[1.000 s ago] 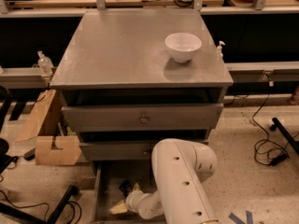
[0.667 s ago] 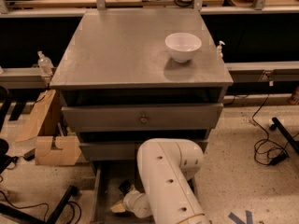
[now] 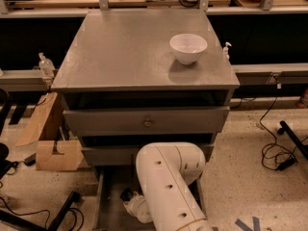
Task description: Pick rxbar chocolate from bottom drawer and place on counter
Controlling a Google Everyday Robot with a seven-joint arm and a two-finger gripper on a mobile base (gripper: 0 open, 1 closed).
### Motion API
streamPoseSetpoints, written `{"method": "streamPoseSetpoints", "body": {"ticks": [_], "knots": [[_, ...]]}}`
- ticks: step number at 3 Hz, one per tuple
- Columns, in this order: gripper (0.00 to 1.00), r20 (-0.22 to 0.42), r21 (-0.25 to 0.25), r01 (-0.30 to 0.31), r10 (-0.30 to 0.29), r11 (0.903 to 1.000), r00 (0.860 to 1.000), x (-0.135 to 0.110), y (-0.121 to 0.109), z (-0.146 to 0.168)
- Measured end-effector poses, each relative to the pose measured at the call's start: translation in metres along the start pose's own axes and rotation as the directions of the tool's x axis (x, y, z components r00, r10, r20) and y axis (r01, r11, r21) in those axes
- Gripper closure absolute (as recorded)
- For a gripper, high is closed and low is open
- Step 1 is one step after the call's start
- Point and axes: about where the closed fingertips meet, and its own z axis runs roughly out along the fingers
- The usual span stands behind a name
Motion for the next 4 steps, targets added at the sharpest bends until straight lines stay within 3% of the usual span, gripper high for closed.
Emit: {"method": "streamPoseSetpoints", "body": {"ticks": [1,2,3,4], "knots": [[0.92,0.000,0.000,0.000,0.000,1.0000,1.000,-0.001,0.000,-0.001],[1.00,0.000,0.000,0.000,0.000,1.0000,1.000,-0.001,0.000,-0.001],[1.00,0.027,-0.025,0.009,-0.008,0.9997,1.000,-0.008,0.008,-0.010],[1.00,0.110,-0.013,0.026,-0.025,0.9996,0.994,-0.039,0.004,-0.044]]}}
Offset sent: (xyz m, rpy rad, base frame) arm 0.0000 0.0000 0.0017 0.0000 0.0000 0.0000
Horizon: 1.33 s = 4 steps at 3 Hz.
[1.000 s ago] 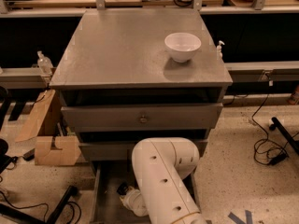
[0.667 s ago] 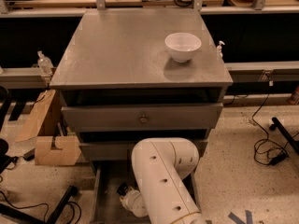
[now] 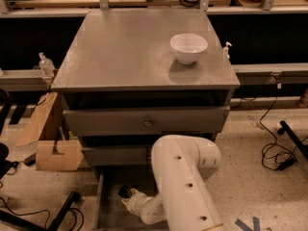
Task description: Pick rxbar chocolate from bottom drawer and place on counter
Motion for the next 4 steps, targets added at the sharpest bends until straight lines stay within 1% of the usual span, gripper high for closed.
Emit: {"method": "streamPoseSetpoints", "body": {"ticks": [1,2,3,4], "knots": [[1.00,0.101,0.051,0.054,-0.059,0.9973,0.993,-0.058,-0.012,-0.067],[1.00,0.154,0.090,0.094,-0.107,0.9915,0.982,-0.093,-0.016,-0.141],[1.00,0.158,0.111,0.128,-0.144,0.9856,0.977,-0.118,-0.003,-0.245],[1.00,0.159,0.105,0.136,-0.152,0.9851,0.975,-0.122,0.015,-0.316]]}}
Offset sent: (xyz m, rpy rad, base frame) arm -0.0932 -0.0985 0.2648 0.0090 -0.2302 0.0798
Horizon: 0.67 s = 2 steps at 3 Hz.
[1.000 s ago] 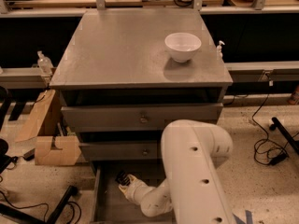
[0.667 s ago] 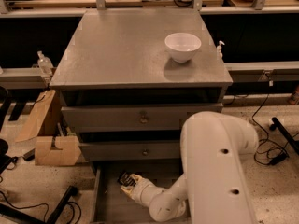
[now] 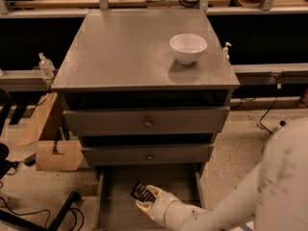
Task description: Pick rxbar chocolate from bottom drawer and place on counter
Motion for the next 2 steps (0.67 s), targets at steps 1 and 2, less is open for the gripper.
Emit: {"method": "streamPoseSetpoints", "body": {"ticks": [1,2], "knots": [[1.00,0.045,0.011,0.016,-0.017,0.9998,0.999,-0.040,-0.008,-0.047],[1.00,0.085,0.052,0.049,-0.053,0.9975,0.995,-0.070,-0.024,-0.058]]}}
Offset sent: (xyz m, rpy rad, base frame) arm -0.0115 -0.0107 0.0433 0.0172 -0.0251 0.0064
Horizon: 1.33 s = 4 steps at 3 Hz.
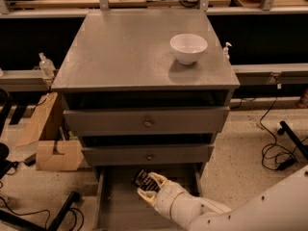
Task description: Pick rxbar chocolate from bottom drawer and place on counter
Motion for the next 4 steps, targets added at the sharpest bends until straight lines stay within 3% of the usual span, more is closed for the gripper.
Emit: {"method": "streamPoseSetpoints", "body": {"ticks": [2,3,4], "knots": [[1.00,0.020,-0.010,-0.005,0.005,0.9999,1.000,-0.001,0.001,0.005],[1.00,0.058,0.001,0.011,-0.011,0.9999,0.998,-0.028,-0.021,0.010],[1.00,0.113,0.029,0.088,-0.091,0.9957,0.989,-0.111,-0.072,0.002]]}}
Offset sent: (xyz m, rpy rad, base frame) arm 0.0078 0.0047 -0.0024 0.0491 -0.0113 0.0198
